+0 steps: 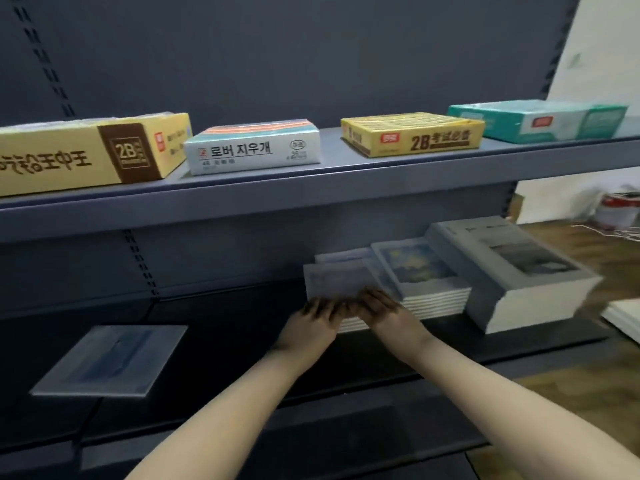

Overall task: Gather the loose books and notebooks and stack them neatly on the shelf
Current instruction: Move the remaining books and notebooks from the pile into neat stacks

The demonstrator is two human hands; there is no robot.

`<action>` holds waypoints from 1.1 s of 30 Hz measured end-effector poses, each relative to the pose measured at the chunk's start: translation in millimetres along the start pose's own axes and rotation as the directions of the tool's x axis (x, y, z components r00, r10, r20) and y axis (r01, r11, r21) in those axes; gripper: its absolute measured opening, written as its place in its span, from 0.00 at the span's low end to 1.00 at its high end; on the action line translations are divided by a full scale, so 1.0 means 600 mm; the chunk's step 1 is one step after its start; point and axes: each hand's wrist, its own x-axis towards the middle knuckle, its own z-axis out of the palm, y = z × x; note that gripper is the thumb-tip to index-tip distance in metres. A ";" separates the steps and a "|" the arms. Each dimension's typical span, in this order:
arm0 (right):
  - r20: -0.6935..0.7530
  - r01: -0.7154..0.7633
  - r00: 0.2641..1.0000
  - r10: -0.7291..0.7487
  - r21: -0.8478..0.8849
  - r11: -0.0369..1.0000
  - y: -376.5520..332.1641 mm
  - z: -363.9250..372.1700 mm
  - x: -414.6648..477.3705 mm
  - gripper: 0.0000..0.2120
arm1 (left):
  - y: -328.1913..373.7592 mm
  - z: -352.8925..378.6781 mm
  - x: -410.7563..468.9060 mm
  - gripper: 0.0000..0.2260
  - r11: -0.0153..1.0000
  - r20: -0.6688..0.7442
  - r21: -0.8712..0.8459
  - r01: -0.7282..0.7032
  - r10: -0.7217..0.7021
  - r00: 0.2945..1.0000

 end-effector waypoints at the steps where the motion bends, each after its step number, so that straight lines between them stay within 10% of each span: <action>1: 0.054 -0.023 0.998 0.024 -0.018 1.000 0.009 0.000 -0.012 0.18 | 0.012 0.014 0.011 0.27 0.998 0.078 0.055 -0.010 0.006 0.997; 13: 0.359 -0.279 0.896 0.261 -0.002 0.960 0.052 0.013 -0.024 0.29 | 0.041 0.080 0.069 0.16 0.997 0.179 0.057 0.052 -0.061 0.982; 33: 0.322 -0.348 0.903 0.285 0.158 0.924 0.067 0.030 0.017 0.29 | 0.031 0.098 0.096 0.26 0.979 0.219 -0.116 0.168 -0.140 0.966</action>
